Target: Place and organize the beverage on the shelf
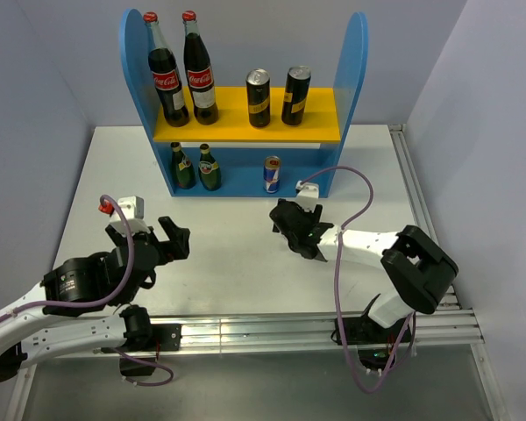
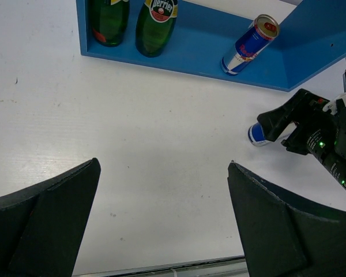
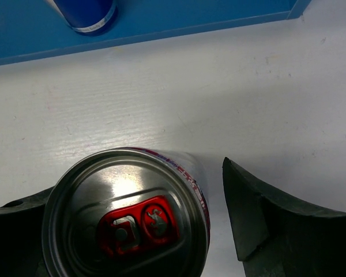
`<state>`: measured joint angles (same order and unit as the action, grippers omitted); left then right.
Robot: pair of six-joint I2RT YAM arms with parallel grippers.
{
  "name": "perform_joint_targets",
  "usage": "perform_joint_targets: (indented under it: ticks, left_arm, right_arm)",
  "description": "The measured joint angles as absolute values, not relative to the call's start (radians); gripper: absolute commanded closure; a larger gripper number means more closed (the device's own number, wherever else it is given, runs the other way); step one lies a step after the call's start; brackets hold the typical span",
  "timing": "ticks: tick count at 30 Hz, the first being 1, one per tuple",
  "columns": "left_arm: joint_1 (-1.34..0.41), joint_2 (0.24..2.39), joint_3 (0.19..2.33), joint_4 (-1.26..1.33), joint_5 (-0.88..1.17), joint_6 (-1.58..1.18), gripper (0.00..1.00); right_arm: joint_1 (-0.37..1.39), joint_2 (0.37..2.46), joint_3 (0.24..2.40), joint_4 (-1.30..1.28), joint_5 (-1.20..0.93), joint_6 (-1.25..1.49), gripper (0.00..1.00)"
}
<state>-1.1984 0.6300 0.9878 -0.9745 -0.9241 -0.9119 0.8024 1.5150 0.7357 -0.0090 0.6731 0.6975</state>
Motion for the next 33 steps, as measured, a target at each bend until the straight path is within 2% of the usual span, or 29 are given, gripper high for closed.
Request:
perform_joint_targets:
  ticks: [16,24,33]
  left_arm:
    - [-1.199,0.639,0.988,-0.974,-0.925,-0.912,0.01]
    - [-1.199,0.638,0.987,-0.974,-0.925,-0.911,0.01]
    - [-1.199,0.64,0.987,-0.974,-0.925,-0.909,0.01]
  right_arm:
    - [0.775,1.519,0.953,-0.112,0.738,0.608,1.0]
    - [0.71,1.622,1.082,-0.11,0.765,0.551,1.0]
    - [0.6,1.714,1.121,-0.107,0.728,0.545,1.0]
